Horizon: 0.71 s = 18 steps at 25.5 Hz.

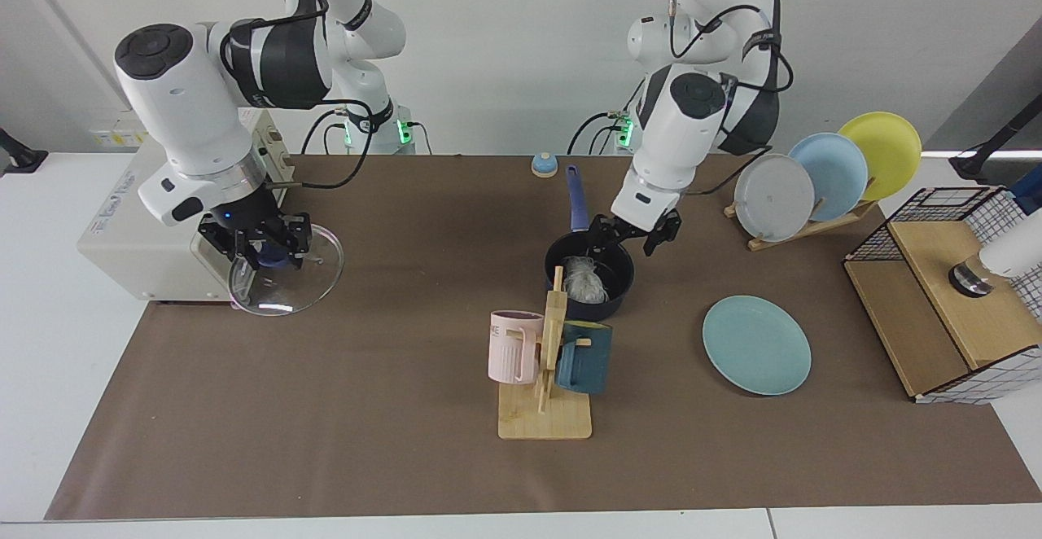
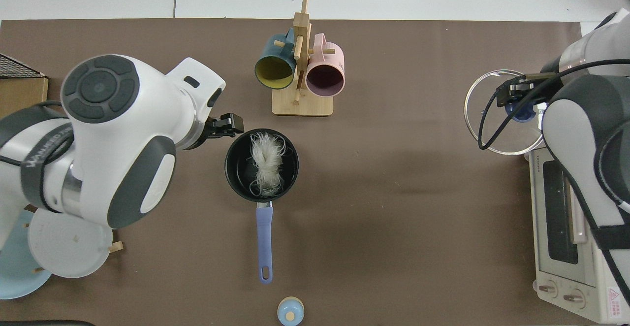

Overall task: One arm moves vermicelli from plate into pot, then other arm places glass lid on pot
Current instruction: 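Withdraw the left gripper while the right gripper carries the glass lid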

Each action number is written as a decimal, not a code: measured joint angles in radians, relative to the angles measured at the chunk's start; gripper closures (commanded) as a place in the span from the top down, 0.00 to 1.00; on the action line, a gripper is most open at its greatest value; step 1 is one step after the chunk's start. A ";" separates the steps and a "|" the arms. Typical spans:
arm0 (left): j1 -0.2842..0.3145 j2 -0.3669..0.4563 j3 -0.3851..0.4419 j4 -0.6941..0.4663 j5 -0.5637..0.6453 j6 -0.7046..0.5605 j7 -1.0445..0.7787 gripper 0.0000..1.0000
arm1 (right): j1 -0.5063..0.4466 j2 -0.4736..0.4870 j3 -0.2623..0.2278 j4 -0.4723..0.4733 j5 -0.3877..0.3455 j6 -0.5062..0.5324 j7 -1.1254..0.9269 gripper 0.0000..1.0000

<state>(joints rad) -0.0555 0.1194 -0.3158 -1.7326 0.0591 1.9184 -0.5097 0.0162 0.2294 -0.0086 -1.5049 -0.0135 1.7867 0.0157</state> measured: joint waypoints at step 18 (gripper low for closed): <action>0.239 -0.091 0.029 0.096 -0.018 -0.210 0.347 1.00 | 0.424 0.062 0.008 0.062 0.002 0.000 0.499 0.00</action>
<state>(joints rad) 0.1833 0.0283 -0.2873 -1.6368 0.0412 1.7080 -0.1630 0.4405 0.2917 -0.0007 -1.4431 -0.0117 1.7863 0.5151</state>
